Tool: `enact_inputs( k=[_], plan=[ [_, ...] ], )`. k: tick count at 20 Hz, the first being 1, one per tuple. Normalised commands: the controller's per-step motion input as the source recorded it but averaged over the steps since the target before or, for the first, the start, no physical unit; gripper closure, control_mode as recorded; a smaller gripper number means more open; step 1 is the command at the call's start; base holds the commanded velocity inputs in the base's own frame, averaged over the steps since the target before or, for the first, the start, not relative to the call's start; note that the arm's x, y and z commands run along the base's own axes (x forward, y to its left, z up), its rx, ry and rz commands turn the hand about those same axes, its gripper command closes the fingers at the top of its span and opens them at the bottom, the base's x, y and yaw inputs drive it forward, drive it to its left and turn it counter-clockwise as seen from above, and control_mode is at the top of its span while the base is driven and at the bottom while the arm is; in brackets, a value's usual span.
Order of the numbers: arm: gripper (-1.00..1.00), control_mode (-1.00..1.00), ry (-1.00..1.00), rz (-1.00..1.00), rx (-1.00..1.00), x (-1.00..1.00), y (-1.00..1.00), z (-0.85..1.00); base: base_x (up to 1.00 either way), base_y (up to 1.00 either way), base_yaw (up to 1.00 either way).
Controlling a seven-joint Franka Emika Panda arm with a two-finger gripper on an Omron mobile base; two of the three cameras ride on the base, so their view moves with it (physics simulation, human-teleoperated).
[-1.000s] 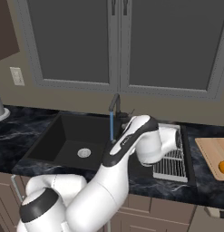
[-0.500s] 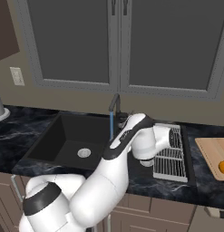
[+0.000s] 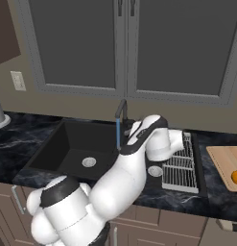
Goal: Pick the orange from the sink and place it on the cutting board to airdry. Then turn off the sink faucet.
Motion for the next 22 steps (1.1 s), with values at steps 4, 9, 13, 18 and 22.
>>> enact_inputs(
  k=[4,9,13,18,22],
  plan=[
    [-1.0,-1.0,0.0,-0.02,0.01,0.01,0.05,-0.12,0.0,0.0,0.0],
    [-1.0,-1.0,0.0,-0.03,0.07,0.21,0.0,0.0,0.0,0.0,0.0],
    [-1.0,-1.0,0.0,0.0,0.09,0.36,0.0,0.0,0.0,0.0,0.0],
    [-1.0,-1.0,0.0,0.01,0.09,0.55,-0.03,0.0,0.0,0.0,0.0],
    [-1.0,-1.0,0.0,0.06,0.0,0.51,-0.18,-0.06,0.0,0.0,0.0]
  ],
)
